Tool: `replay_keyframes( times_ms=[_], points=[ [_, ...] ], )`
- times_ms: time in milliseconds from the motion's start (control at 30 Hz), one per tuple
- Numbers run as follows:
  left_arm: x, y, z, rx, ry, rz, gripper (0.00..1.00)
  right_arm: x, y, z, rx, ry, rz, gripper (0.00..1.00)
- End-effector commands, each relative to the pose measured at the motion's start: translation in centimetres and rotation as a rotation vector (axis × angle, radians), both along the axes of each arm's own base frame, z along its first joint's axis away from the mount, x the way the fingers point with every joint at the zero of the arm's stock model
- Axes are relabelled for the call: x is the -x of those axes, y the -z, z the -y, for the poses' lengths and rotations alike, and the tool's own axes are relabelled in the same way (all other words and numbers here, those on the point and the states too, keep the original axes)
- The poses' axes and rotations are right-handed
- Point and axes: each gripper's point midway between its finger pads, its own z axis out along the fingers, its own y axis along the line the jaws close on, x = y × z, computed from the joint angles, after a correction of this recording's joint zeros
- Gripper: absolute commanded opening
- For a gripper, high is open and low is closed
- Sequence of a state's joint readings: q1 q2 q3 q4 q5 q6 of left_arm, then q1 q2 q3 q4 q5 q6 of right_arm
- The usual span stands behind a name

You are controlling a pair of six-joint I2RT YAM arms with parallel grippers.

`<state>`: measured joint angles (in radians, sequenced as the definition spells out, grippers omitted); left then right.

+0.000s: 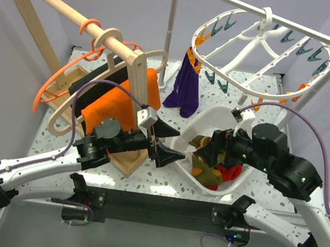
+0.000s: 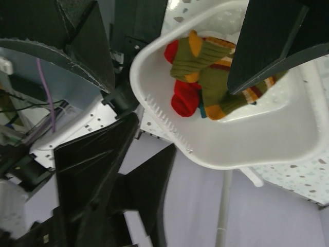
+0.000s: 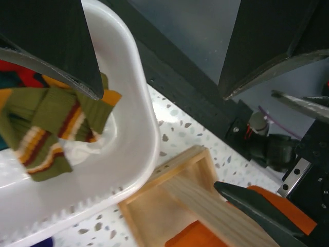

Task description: Remove the socks clipped to the hanger

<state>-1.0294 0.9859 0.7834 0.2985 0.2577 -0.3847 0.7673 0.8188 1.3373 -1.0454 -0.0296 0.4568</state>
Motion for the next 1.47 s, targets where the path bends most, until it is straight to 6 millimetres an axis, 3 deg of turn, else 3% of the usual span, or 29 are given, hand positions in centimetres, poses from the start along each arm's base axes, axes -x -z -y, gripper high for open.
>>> replay_keyframes(
  times_ms=[0,33,100,133,200,233,267,300,333,367,400,433,500,533,567,600,633,700,733,800,833,1100,1133,1400,1433],
  points=[
    [3.1,-1.7,-2.0,0.144,0.098,-0.029,0.96,0.2,-2.4,-4.4,-0.269,-0.125,0.067,0.99],
    [3.8,-0.9,-2.8,0.157,0.109,-0.041,0.96,-0.4,-1.4,-5.2,-0.304,-0.123,0.080,0.99],
    [4.7,-0.4,-3.5,0.189,0.134,-0.076,0.97,-0.1,-1.6,-5.4,-0.394,-0.126,0.115,0.98],
    [5.3,0.9,-4.2,0.193,0.140,-0.094,0.97,-0.4,1.0,-5.8,-0.391,-0.119,0.090,0.99],
    [6.3,1.3,-5.1,0.246,0.174,-0.123,0.97,-0.5,0.4,-6.3,-0.490,-0.132,0.143,0.99],
    [6.9,2.8,-5.9,0.258,0.180,-0.139,0.97,-0.6,3.1,-6.8,-0.481,-0.140,0.113,0.99],
    [7.5,3.1,-6.4,0.288,0.197,-0.175,0.98,-0.6,2.2,-7.3,-0.540,-0.170,0.164,0.99],
    [8.1,2.5,-7.1,0.347,0.217,-0.159,0.98,-0.5,2.6,-7.4,-0.570,-0.176,0.167,0.99],
    [8.7,3.9,-7.9,0.365,0.229,-0.170,0.99,0.1,4.6,-7.5,-0.581,-0.198,0.158,0.99],
    [9.2,4.0,-8.4,0.396,0.246,-0.198,0.99,0.3,3.1,-7.5,-0.651,-0.224,0.236,0.99],
    [9.5,3.4,-9.1,0.448,0.256,-0.183,1.00,0.5,3.2,-7.3,-0.685,-0.223,0.255,0.99],
    [9.8,4.3,-9.7,0.467,0.260,-0.193,1.00,0.9,4.0,-6.6,-0.717,-0.217,0.287,0.99],
    [10.6,3.7,-10.7,0.538,0.293,-0.202,1.00,1.6,2.7,-5.7,-0.805,-0.221,0.376,0.99],
    [10.8,4.8,-11.1,0.543,0.300,-0.217,1.00,1.7,4.0,-5.5,-0.817,-0.215,0.382,0.99],
    [11.1,4.9,-11.4,0.564,0.317,-0.240,1.00,2.4,2.4,-4.3,-0.891,-0.211,0.463,0.99],
    [11.6,4.5,-12.0,0.597,0.338,-0.231,1.00,2.7,2.2,-3.8,-0.930,-0.208,0.488,0.99],
    [11.8,5.3,-12.2,0.601,0.345,-0.248,1.00,2.6,3.8,-3.7,-0.940,-0.198,0.481,0.99],
    [12.4,4.9,-13.4,0.666,0.376,-0.261,1.00,3.1,4.0,-3.3,-0.992,-0.206,0.494,0.99],
    [12.4,6.1,-13.6,0.667,0.374,-0.290,1.00,2.5,5.3,-3.5,-0.981,-0.180,0.472,0.99],
    [12.6,5.7,-15.1,0.752,0.384,-0.325,1.00,1.7,6.6,-3.5,-1.003,-0.128,0.411,0.99],
    [12.7,6.6,-14.6,0.712,0.393,-0.350,1.00,1.5,6.9,-3.5,-0.997,-0.113,0.390,0.99],
    [13.0,7.9,-13.9,0.654,0.401,-0.371,1.00,-1.3,9.7,-3.0,-0.960,0.089,0.226,0.99],
    [13.0,8.0,-13.9,0.651,0.402,-0.374,1.00,-2.0,10.8,-2.7,-0.927,0.147,0.198,0.99],
    [12.6,8.4,-13.6,0.636,0.384,-0.399,1.00,-2.0,10.4,-2.6,-0.936,0.152,0.194,0.99],
    [12.7,8.2,-13.7,0.641,0.388,-0.401,1.00,-1.6,9.3,-2.6,-0.972,0.125,0.212,0.99]
  ],
)
